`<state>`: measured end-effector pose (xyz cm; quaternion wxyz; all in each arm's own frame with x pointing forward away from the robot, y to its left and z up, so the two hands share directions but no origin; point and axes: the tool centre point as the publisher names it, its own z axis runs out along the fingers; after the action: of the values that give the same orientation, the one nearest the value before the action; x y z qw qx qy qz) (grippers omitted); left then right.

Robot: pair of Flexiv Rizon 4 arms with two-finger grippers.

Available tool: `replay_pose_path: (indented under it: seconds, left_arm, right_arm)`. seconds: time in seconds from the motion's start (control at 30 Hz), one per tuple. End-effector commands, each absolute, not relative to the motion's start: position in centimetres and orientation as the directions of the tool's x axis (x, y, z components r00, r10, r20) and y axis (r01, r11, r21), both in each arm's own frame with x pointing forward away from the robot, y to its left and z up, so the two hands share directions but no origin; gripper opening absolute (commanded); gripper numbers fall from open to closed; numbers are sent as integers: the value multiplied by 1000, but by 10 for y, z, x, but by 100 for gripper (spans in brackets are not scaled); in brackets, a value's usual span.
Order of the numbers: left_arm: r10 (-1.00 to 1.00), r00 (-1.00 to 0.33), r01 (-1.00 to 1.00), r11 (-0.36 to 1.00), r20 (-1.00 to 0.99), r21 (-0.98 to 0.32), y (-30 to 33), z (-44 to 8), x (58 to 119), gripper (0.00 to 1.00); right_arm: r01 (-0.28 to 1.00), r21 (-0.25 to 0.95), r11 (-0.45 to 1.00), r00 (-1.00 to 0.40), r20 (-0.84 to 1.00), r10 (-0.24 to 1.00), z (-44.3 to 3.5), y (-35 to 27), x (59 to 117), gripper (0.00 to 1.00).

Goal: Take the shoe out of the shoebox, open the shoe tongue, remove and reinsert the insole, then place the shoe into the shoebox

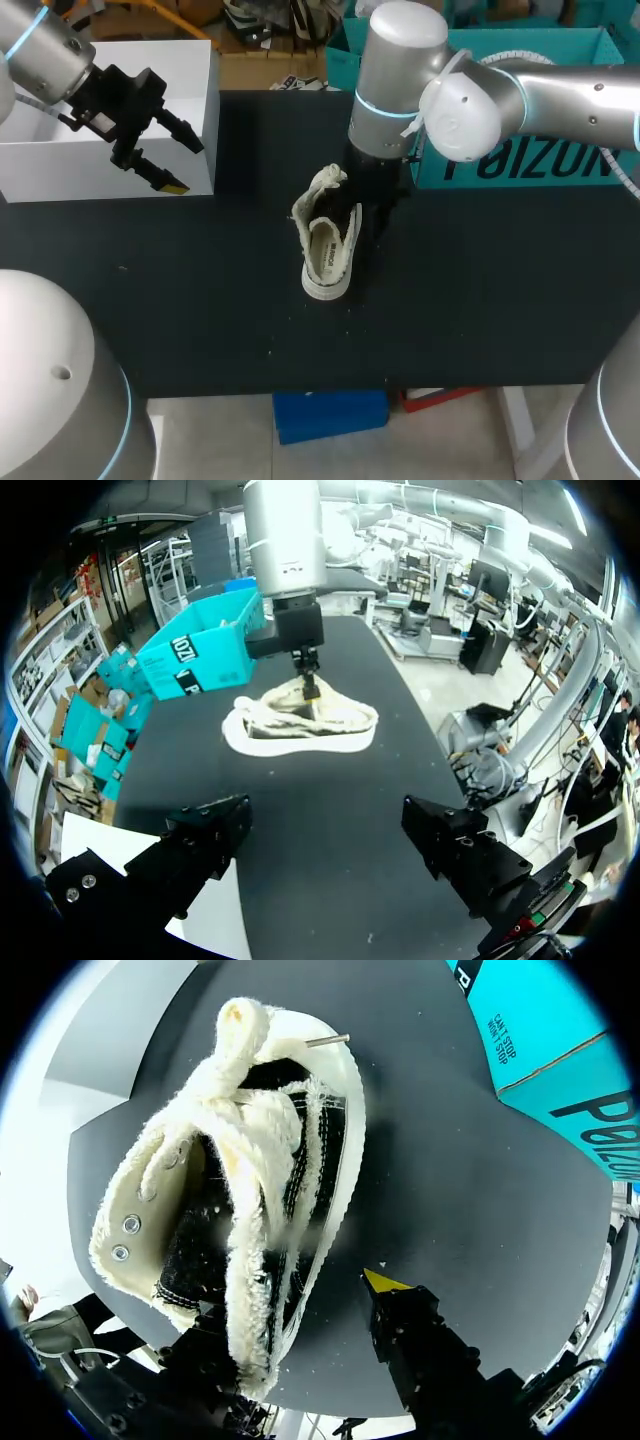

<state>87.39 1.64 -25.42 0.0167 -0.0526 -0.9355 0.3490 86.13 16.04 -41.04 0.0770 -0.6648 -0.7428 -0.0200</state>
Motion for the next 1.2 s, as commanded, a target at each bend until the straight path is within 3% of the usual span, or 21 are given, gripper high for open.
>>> replay_pose_path:
  seconds: [0.03, 0.17, 0.2, 0.3, 0.37, 0.67, 1.0, 1.13, 1.2]
  left_arm:
    - [107, -994, 86, 753, -8, -652, 16, -254, 872, 100]
    - [107, -994, 86, 753, -8, -652, 16, -254, 872, 100]
    - [107, -994, 86, 753, -8, -652, 16, -254, 872, 100]
    - [107, -994, 86, 753, -8, -652, 16, -254, 872, 100]
    - [107, -994, 86, 753, -8, -652, 16, -254, 872, 100]
    - [107, -994, 86, 753, -8, -652, 16, -254, 872, 100]
    - [107, -994, 86, 753, -8, -652, 16, -254, 872, 100]
    - [107, -994, 86, 753, -8, -652, 16, -254, 872, 100]
    - [107, -994, 86, 753, -8, -652, 16, -254, 872, 100]
  right_arm:
    - [989, -83, 119, -106, 146, 984, -423, 166, 865, 49]
    - [988, -97, 123, -109, 146, 983, -430, 169, 864, 49]
    - [985, -104, 135, -120, 137, 983, -432, 171, 863, 45]
    - [985, -105, 134, -119, 139, 983, -434, 174, 862, 26]
    - [986, -99, 135, -121, 137, 983, -432, 176, 862, 0]
    - [985, -72, 155, -145, 133, 980, -404, 175, 865, 0]
    - [980, -61, 192, -181, 146, 973, -328, 145, 873, 0]
    - [964, -21, 263, -258, 143, 956, -291, 125, 880, 0]
    - [924, 5, 382, -380, 114, 918, -266, 114, 887, 0]
